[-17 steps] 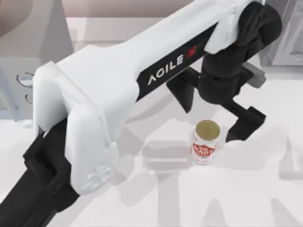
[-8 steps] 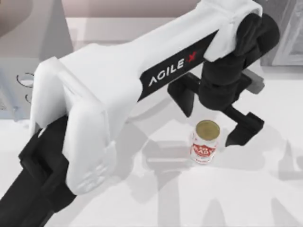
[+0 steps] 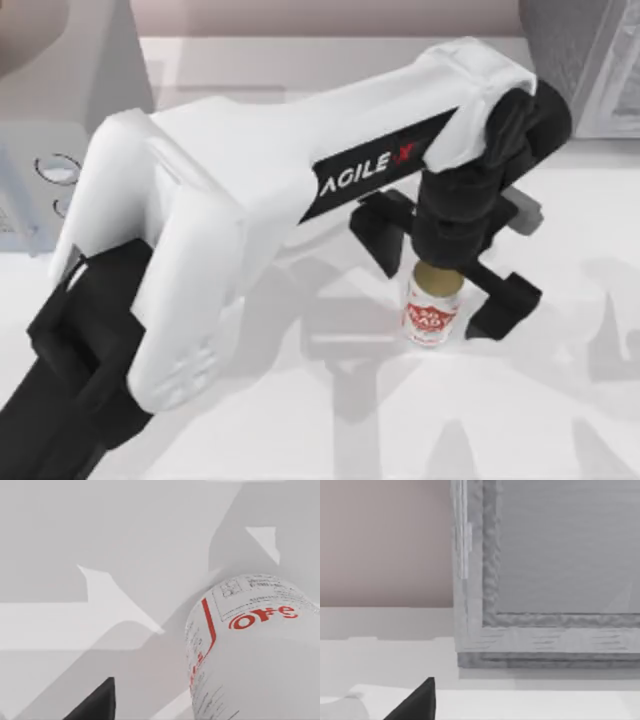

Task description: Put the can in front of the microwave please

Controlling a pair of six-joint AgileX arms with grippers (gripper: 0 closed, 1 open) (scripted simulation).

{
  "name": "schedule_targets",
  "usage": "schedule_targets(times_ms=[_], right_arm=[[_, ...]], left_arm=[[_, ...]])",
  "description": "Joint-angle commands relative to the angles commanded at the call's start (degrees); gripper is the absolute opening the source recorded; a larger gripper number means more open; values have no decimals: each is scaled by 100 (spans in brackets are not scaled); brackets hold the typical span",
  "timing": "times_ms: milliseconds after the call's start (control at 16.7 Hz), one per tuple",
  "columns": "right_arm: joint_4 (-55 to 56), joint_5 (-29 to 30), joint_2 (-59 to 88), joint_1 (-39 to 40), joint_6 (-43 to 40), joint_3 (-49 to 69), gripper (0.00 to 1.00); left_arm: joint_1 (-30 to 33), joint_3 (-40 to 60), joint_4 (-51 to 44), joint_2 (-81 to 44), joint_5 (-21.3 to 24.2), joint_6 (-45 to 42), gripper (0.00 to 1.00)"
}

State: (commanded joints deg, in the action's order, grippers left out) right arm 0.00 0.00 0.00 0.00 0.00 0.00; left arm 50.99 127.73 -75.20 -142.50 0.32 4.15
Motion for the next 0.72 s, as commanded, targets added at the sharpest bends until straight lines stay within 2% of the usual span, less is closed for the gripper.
schedule_targets(times_ms=[120, 720], right_arm=[[0, 0, 0, 0, 0, 0, 100], [0, 0, 0, 0, 0, 0, 100]], left_arm=[[0, 0, 0, 0, 0, 0, 100], [0, 0, 0, 0, 0, 0, 25]])
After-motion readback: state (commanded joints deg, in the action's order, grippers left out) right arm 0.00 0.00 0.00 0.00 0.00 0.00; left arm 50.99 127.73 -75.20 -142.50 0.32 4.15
